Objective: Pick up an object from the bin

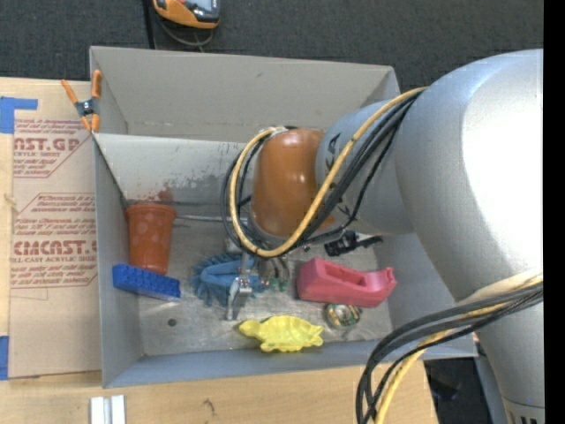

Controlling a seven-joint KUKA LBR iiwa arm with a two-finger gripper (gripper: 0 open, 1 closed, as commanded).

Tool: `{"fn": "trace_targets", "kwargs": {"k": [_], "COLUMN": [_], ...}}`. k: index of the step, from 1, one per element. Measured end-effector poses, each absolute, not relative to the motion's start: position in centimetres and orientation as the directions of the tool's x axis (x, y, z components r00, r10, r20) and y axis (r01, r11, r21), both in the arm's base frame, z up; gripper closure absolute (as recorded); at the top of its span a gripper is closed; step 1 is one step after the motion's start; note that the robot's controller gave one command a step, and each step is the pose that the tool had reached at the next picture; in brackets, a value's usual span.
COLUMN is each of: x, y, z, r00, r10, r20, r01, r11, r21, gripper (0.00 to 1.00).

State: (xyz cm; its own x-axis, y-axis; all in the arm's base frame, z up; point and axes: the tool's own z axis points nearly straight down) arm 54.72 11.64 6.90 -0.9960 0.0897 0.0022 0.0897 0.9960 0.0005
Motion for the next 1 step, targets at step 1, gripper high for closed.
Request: {"fn": "trace_targets", "kwargs": {"k": [1], "x": [54.17], "y": [11.9], "z": [7.18], "r00": [-0.995], "r10": [0.097], "r20": [-0.007], "r01": [0.097], "r11": [0.995], "r21": [0.001], "gripper": [0.0]}}
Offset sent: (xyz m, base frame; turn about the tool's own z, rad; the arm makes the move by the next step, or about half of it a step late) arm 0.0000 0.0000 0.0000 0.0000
